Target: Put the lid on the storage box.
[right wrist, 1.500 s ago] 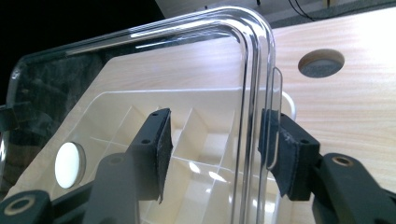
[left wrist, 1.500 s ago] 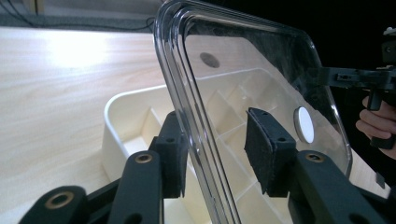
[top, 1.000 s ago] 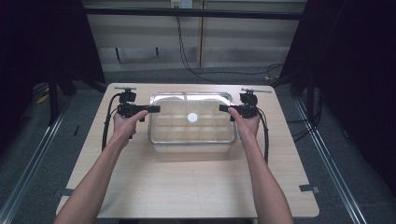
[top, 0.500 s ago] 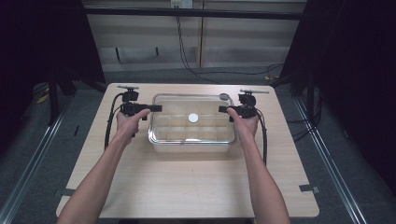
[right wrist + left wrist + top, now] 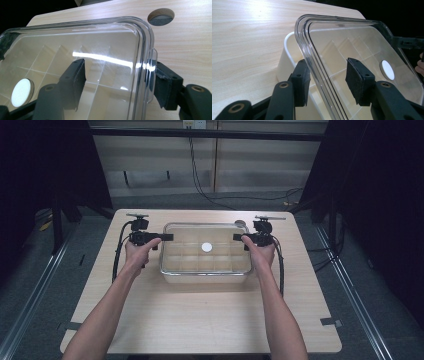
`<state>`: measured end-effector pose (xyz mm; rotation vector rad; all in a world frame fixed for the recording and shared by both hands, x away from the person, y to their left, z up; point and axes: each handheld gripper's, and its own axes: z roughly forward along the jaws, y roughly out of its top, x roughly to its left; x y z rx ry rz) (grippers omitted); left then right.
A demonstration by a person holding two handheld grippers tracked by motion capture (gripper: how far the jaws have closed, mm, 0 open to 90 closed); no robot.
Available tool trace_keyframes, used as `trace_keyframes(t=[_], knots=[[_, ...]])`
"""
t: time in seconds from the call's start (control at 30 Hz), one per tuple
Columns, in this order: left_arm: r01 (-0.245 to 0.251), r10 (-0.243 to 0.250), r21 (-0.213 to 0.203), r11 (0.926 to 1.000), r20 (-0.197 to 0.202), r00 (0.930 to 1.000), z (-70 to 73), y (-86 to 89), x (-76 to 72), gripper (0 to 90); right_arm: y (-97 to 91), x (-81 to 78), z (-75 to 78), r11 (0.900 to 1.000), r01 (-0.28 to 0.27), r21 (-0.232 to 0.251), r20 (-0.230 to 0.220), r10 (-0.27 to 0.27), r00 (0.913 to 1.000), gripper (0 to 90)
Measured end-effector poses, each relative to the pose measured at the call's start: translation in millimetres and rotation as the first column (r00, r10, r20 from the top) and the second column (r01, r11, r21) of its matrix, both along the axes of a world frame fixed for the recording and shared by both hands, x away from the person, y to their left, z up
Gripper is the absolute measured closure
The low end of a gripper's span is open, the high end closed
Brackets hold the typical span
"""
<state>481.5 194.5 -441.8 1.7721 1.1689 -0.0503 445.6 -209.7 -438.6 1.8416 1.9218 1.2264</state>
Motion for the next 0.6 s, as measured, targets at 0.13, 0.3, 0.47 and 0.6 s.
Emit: trace_keyframes(t=[0.13, 0.3, 0.47, 0.6], knots=[[0.001, -0.001, -0.015, 0.9999, -0.007, 1.0, -1.1, 2.3, -0.1, 54.6, 0.1, -1.0, 3.8, 1.0, 0.002, -0.007, 0.013, -0.002, 0.9999, 36.1], [-0.014, 0.014, -0.036, 0.9992, -0.011, 0.9998, -2.7, 5.8, 0.7, 54.6, 1.8, -3.7, 9.9, 0.9999, 0.008, -0.015, 0.03, -0.008, 0.9995, 40.1], [-0.03, 0.029, -0.016, 0.9994, -0.037, 0.9989, -8.1, 6.3, 2.1, 53.2, 4.3, 0.9, 12.4, 0.9998, 0.005, -0.019, 0.007, -0.005, 1.0, 42.2], [-0.03, 0.029, -0.007, 0.9995, -0.037, 0.9989, -11.2, 5.8, 2.5, 51.1, 2.9, 4.3, 6.1, 0.9996, 0.001, -0.03, 0.018, 0.0, 0.9998, 43.1]])
